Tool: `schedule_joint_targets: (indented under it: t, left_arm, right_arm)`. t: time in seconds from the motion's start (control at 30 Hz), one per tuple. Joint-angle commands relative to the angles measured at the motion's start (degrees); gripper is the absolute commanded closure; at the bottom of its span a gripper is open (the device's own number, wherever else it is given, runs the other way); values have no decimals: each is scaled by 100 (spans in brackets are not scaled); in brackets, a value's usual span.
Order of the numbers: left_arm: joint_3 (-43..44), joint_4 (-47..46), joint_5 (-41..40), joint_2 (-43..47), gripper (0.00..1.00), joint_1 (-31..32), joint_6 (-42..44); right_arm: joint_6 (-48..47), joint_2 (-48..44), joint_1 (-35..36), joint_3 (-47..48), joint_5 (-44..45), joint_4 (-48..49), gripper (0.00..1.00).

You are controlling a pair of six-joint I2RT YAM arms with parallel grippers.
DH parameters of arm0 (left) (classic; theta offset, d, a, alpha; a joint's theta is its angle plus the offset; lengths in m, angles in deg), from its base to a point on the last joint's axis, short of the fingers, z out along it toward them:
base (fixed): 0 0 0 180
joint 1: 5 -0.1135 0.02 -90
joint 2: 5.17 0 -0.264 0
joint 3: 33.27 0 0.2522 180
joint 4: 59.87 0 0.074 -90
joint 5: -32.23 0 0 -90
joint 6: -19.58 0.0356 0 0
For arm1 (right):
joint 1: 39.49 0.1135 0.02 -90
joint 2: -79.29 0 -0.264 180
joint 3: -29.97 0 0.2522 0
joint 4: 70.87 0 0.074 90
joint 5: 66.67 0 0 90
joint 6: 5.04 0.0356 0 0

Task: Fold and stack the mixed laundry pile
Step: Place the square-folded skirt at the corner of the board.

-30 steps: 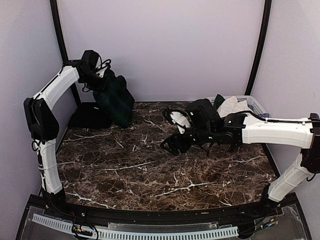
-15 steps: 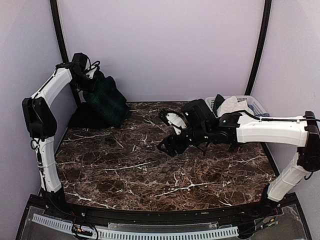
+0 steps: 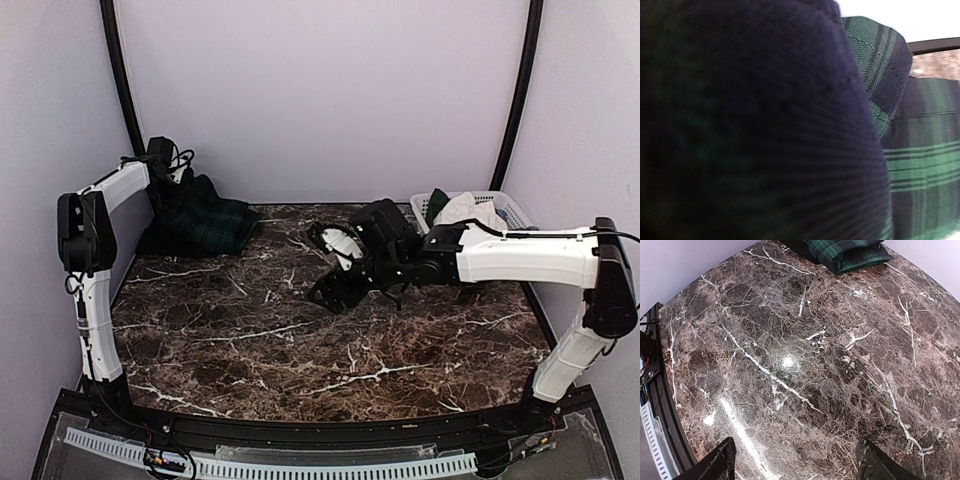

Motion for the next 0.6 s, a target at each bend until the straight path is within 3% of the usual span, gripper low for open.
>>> schedule_joint_targets:
  t: [0.0,0.27,0.33,0.4,0.57]
  left_arm:
    - [-340,-913,-369,-17,100,-165,-44]
    - [-518,-1339,-739,-471,91,-291,-107]
    - [-380,-1225,-1001,-610,70,-295,-236]
    - [-267,-1107,-1205,-699,59,-297,-365]
    - [56,-821,-1898,-651,43,-342,-647]
  right_arm:
    - [-53,100,-37,229,-42,-1,21]
    - [-30,172,-42,254,-34,-127,21]
    - [-16,169,-42,246,-25,-142,20]
    - [-6,160,-38,249,-33,-160,20]
    - [-8,116,-38,265,-2,-216,20]
